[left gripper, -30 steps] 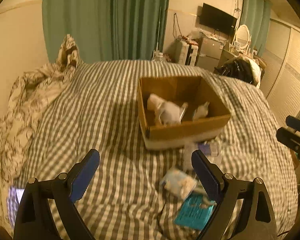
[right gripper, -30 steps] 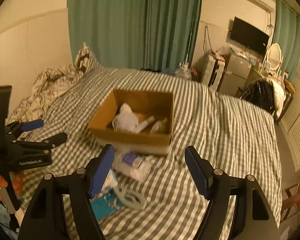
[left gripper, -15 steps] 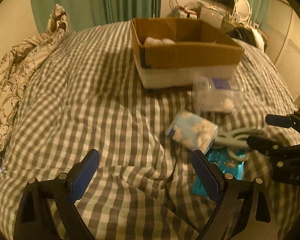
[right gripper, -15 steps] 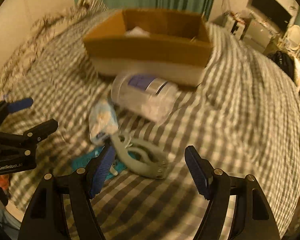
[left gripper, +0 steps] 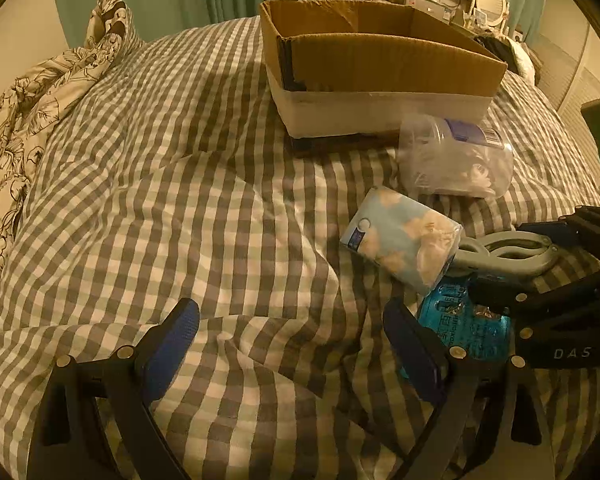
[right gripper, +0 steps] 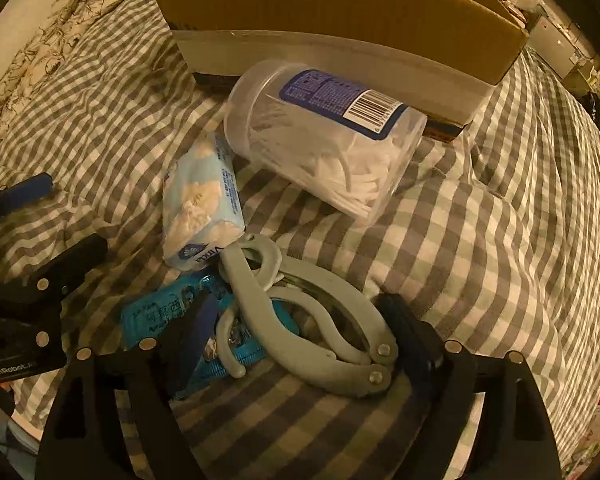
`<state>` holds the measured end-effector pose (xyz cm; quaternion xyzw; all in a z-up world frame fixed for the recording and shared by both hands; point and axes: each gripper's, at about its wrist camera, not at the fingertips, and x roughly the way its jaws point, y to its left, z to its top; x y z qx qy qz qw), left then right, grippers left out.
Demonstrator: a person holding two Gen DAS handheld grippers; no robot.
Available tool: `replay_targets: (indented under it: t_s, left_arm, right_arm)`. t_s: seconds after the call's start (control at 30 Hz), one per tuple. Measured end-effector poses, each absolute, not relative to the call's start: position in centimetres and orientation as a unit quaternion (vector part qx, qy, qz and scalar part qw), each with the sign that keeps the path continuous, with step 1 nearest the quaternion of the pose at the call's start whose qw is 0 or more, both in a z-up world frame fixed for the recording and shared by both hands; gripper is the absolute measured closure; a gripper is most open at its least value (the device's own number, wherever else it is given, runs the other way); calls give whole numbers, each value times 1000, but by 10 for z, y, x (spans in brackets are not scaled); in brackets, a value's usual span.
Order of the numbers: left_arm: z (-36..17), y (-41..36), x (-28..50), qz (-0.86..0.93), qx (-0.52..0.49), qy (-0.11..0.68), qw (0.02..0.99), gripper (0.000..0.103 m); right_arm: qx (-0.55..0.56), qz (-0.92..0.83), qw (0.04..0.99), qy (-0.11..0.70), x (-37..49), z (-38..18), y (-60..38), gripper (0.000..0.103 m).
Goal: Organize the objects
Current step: 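Grasp the floral tissue pack with the left tool while the right tool grasps grey clips, drop both into box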
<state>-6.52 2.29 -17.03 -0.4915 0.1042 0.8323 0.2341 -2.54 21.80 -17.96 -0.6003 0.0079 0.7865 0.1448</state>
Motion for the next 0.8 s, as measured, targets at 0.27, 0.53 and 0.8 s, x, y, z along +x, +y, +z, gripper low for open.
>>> replay_targets:
  t_s: [0.27,0.53,0.8]
  left_arm:
    - [-171,22,-62,831,-493,107,233,8]
    - [-170,26,-62,830,-495,109,234,8]
    - [-164,62,-65,825,-491,111,259,8]
  right_arm:
    - [-569,803,176,-25,-12,-164,208,23]
    - [-520,831,195,-6,11,-128,215,24]
    - [-493,841,222,0,22,-110,234,24]
